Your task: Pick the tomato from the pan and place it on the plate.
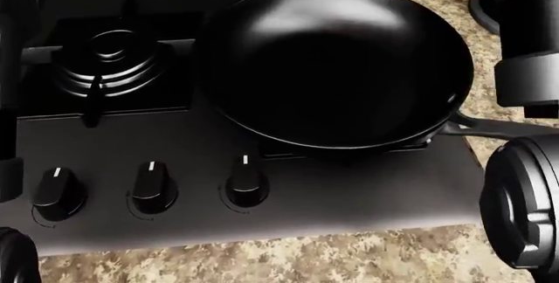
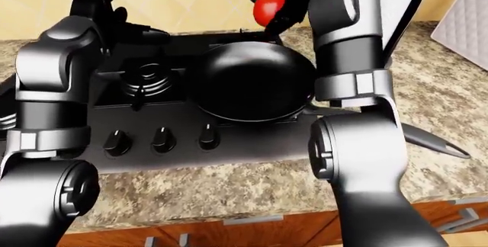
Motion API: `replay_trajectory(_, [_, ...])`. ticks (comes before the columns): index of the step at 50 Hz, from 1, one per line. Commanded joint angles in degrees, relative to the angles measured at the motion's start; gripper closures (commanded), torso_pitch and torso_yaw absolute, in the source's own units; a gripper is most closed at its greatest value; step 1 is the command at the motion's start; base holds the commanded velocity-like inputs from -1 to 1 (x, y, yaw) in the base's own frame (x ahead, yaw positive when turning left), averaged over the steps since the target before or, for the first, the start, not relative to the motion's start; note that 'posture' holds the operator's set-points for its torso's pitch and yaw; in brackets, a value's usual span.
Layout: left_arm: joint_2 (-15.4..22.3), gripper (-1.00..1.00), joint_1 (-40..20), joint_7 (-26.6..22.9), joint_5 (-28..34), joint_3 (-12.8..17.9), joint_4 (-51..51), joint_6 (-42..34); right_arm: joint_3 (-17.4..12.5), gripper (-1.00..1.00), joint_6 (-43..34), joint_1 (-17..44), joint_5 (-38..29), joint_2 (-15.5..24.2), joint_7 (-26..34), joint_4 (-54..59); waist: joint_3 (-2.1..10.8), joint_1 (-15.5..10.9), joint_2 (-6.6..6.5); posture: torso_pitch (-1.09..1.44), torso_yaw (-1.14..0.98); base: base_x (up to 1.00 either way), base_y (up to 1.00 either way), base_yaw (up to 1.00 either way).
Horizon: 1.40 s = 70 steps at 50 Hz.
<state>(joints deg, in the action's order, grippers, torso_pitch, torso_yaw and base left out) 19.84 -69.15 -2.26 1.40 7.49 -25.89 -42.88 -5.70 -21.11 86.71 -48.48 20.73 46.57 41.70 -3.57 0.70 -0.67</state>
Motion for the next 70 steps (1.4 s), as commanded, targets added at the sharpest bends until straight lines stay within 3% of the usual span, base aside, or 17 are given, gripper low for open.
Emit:
replay_trajectory(1, [1.30, -1.00, -3.12, 0.01, 0.11, 0.58, 1.74, 1.27, -1.32, 1.00, -2.91, 3.04, 3.98, 0.94, -4.27, -2.30, 2.17, -0.01, 0.01, 0.00, 0.00, 0.00, 0.00, 0.00])
replay_trajectory(8, [2.03, -1.00, -2.99, -0.03, 0.05, 0.79, 2.38, 0.81, -3.82, 1.00, -10.79, 0.81, 15.92, 1.86, -13.91, -3.08, 2.06, -0.29, 0.25, 0.00, 0.00, 0.00, 0.00, 0.00])
replay_trajectory(18, [2.35, -1.00, -2.08, 0.50, -0.77, 1.37, 0.98, 2.20, -3.76, 1.00, -13.46, 0.97, 29.77, 4.74, -17.80, -5.70, 2.18, -0.47, 0.22, 0.00, 0.00, 0.00, 0.00, 0.00])
replay_trajectory(27, [2.36, -1.00, -2.00, 0.69, -1.10, 1.02, 1.91, 1.52, -1.37, 1.00, -13.76, -1.69, 33.15, 5.52, -19.87, -8.01, 2.04, -0.40, 0.55, 0.00, 0.00, 0.00, 0.00, 0.00])
replay_trajectory(28, [2.34, -1.00, -1.70, 0.70, -1.14, 1.08, 2.09, 1.63, -1.05, 1.00, -13.17, -2.07, 33.04, 5.57, -19.91, -8.83, 3.42, -0.36, 0.26, 0.00, 0.00, 0.00, 0.10, 0.00])
replay_trajectory(32, [2.45, -1.00, -1.32, 0.73, -1.16, 1.20, 0.78, 2.83, -0.84, 1.00, -12.36, -1.71, 32.97, 5.46, -20.35, -7.11, 3.52, -0.85, 1.58, 0.00, 0.00, 0.00, 0.21, 0.00])
replay_trajectory(34, [2.60, -1.00, -1.67, 0.67, -1.18, 1.16, 0.67, 2.62, -0.75, 1.00, -12.35, -1.41, 32.98, 5.36, -20.35, -6.95, 4.71, -1.06, 0.51, 0.00, 0.00, 0.00, 0.08, 0.00])
replay_trajectory(37, [2.63, -1.00, -1.64, 0.67, -1.30, 1.20, 1.59, 1.94, -0.50, 1.00, -12.90, -1.06, 32.72, 5.59, -19.65, -7.59, 3.71, -0.51, -3.42, 0.00, 0.00, 0.00, 0.08, 0.00])
replay_trajectory(38, [2.63, -1.00, -1.65, 0.65, -1.29, 1.14, 1.65, 1.89, -0.49, 1.00, -13.19, -1.28, 32.59, 5.74, -19.38, -7.95, 3.72, -0.02, -3.65, 0.00, 0.00, 0.00, 0.11, 0.00])
replay_trajectory(49, [1.81, -1.00, -1.25, 0.81, -0.37, 0.28, 1.67, 2.25, -0.91, 1.00, -14.09, -3.30, 32.17, 6.35, -18.31, -10.13, 3.27, -0.08, 0.29, 0.00, 0.00, 0.00, 0.14, 0.00])
replay_trajectory(54, [1.20, -1.00, -1.11, 0.79, 0.18, 0.02, 1.41, 2.58, -0.83, 1.00, -14.56, -3.17, 32.11, 6.36, -17.77, -10.46, 4.01, -1.15, 4.64, 0.00, 0.00, 0.00, 0.08, 0.00])
replay_trajectory(55, [1.37, -1.00, -1.30, 0.57, 0.30, 0.05, 1.71, 2.12, -0.71, 1.00, -14.63, -2.90, 31.96, 6.42, -17.63, -10.34, 3.41, -0.63, 3.44, 0.00, 0.00, 0.00, 0.08, 0.00])
replay_trajectory(56, [1.56, -1.00, -1.66, 0.41, 0.34, 0.19, 2.12, 1.52, -0.59, 1.00, -14.83, -2.54, 31.83, 6.36, -17.45, -10.35, 3.32, -0.92, 4.04, 0.00, 0.00, 0.00, 0.07, 0.00])
replay_trajectory(59, [1.43, -1.00, -2.20, 0.36, 0.53, 0.23, 2.35, 1.14, -0.40, 1.00, -15.14, -1.60, 31.49, 6.21, -17.09, -10.38, 4.47, -0.81, 2.60, 0.00, 0.00, 0.00, 0.10, 0.00])
replay_trajectory(65, [1.46, -1.00, -2.39, 0.16, 0.59, 0.40, 3.15, 0.38, -0.66, 1.00, -15.82, -2.22, 31.13, 6.37, -16.50, -11.91, 3.16, -0.92, 0.89, 0.00, 0.00, 0.00, 0.14, 0.00])
replay_trajectory(68, [1.26, -1.00, -1.96, 0.23, 0.69, 0.33, 3.48, 0.44, -0.68, 1.00, -15.81, -2.64, 31.05, 6.29, -16.40, -12.22, 2.91, -0.52, -1.43, 0.00, 0.00, 0.00, 0.23, 0.00])
replay_trajectory(70, [1.18, -1.00, -2.05, 0.26, 0.75, 0.28, 3.38, 0.45, -0.70, 1.00, -15.78, -2.67, 30.98, 6.35, -16.31, -12.16, 3.85, -0.14, -5.16, 0.00, 0.00, 0.00, 0.25, 0.00])
